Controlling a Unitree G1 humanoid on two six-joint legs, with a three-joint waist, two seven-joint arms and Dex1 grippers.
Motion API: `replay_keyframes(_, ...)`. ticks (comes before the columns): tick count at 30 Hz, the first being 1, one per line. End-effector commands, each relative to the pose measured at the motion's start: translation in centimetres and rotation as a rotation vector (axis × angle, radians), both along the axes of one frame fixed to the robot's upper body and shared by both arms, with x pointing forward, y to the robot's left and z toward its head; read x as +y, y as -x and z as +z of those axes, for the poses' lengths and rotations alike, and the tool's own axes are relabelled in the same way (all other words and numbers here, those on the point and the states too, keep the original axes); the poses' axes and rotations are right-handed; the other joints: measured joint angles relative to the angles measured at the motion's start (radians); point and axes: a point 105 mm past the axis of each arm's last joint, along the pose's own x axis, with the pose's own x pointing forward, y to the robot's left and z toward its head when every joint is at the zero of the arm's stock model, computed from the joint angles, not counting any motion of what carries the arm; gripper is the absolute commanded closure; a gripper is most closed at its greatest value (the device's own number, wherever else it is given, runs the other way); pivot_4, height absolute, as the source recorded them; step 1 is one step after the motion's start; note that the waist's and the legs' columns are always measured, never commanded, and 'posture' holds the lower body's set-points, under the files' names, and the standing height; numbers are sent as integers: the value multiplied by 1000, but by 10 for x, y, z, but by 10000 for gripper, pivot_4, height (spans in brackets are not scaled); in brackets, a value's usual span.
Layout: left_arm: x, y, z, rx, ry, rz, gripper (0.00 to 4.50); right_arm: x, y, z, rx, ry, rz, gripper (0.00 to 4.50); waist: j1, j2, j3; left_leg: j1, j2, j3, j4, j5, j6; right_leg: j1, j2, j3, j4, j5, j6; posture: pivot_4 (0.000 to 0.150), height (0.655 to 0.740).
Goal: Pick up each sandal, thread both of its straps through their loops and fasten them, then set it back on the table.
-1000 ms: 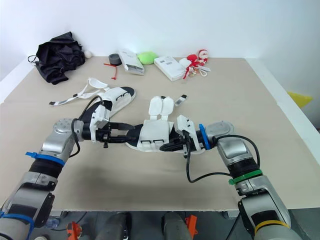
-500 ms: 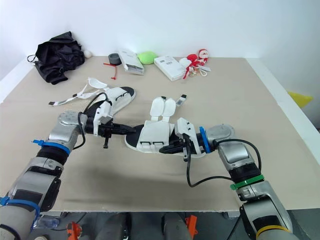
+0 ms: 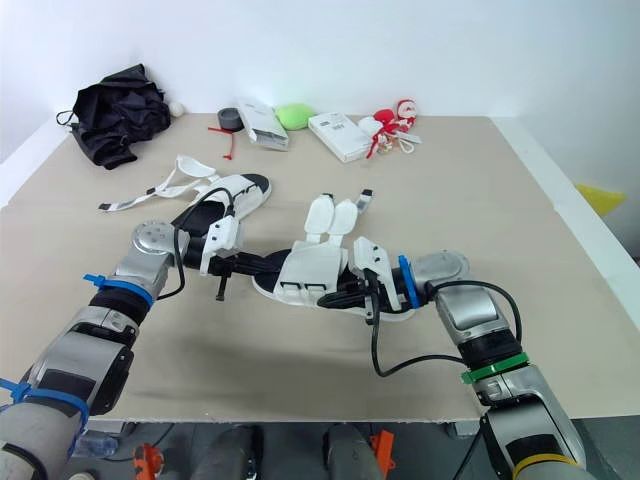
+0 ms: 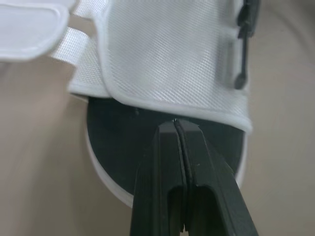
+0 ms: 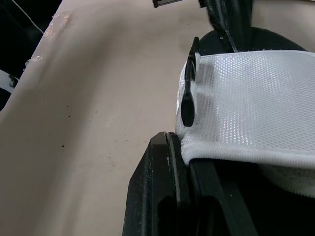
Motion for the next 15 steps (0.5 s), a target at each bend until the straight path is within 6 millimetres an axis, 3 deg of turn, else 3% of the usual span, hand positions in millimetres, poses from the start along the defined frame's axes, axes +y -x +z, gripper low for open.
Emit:
replay_keyframes(1, -3, 0, 4, -10, 6, -21, 44576, -5, 5, -4, 18, 32, 19, 45000, 0, 0, 0, 0, 0, 0, 0, 0, 0, 0, 0, 0, 0, 0, 0, 1500, 7400)
replay_keyframes(6, -11, 6, 7, 0, 5, -101, 44576, -1, 4, -4, 17, 38, 33, 45000, 1, 0, 0, -1, -1, 0, 0, 0, 0, 0, -1, 0, 0, 0, 0, 1500, 7400)
replay_keyframes(15, -2, 25, -14, 61, -39, -162, 44576, -12, -19, 2, -13, 78, -1, 45000, -1, 0, 0, 0, -1, 0, 0, 0, 0, 0, -1, 0, 0, 0, 0, 1500, 7400)
